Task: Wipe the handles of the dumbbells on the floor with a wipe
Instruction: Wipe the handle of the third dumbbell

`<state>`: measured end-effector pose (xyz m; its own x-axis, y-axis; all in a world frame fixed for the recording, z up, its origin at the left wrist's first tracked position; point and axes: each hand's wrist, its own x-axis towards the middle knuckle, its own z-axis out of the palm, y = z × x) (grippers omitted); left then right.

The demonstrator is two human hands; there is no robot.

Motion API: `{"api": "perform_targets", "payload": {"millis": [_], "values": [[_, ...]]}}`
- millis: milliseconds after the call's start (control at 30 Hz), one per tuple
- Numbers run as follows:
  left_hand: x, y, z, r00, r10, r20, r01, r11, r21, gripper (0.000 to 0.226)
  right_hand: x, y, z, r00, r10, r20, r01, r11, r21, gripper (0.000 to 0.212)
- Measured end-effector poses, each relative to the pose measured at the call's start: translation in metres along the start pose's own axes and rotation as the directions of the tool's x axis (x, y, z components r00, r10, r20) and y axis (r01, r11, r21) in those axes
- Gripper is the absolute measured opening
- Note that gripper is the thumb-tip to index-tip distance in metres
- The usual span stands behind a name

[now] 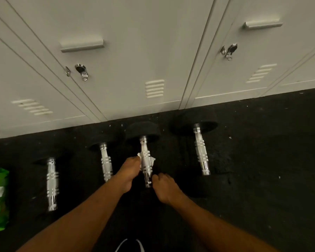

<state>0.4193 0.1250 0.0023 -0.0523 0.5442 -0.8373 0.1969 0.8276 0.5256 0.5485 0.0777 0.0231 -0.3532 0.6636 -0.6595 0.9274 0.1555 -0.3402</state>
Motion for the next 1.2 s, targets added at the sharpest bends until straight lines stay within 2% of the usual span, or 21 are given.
{"api": "perform_targets", "payload": {"millis": [167, 400, 500, 600, 733, 933, 1067, 1200], "values": [[-0.011, -0.007, 0.007, 0.999, -0.041, -0.007, 0.042, 0.988, 0.146, 0.030, 0.001, 0.002, 0.000, 1.000, -0.007, -0.006, 0.007, 1.000, -0.001, 0.034], [-0.003, -0.016, 0.007, 0.992, -0.129, -0.005, 0.128, 0.972, 0.198, 0.023, 0.002, 0.003, 0.001, 1.000, 0.002, -0.015, -0.002, 1.000, -0.003, 0.034], [0.001, -0.012, 0.008, 0.986, -0.164, -0.032, 0.166, 0.983, 0.077, 0.023, 0.004, 0.004, 0.003, 1.000, 0.006, -0.015, -0.006, 1.000, -0.006, 0.035], [0.005, 0.000, 0.008, 0.991, -0.137, 0.001, 0.137, 0.990, -0.042, 0.021, 0.006, 0.004, 0.005, 1.000, 0.010, -0.003, -0.010, 1.000, -0.005, 0.033], [0.016, 0.019, 0.005, 0.996, -0.092, -0.019, 0.087, 0.977, -0.195, 0.033, 0.007, 0.005, 0.008, 1.000, 0.012, 0.001, -0.011, 1.000, -0.011, 0.031], [0.020, 0.031, -0.003, 0.995, 0.004, -0.097, -0.031, 0.961, -0.274, 0.028, 0.006, 0.003, 0.006, 1.000, 0.025, 0.011, -0.025, 1.000, -0.001, 0.030], [0.009, 0.024, 0.001, 0.996, 0.075, -0.048, -0.083, 0.980, -0.182, 0.034, 0.005, 0.002, 0.002, 0.999, 0.038, 0.013, -0.038, 0.999, 0.027, 0.030], [0.001, 0.009, 0.008, 0.997, 0.068, -0.044, -0.070, 0.997, -0.038, 0.037, 0.005, 0.002, 0.001, 0.998, 0.046, 0.030, -0.047, 0.999, 0.024, 0.031]]}}
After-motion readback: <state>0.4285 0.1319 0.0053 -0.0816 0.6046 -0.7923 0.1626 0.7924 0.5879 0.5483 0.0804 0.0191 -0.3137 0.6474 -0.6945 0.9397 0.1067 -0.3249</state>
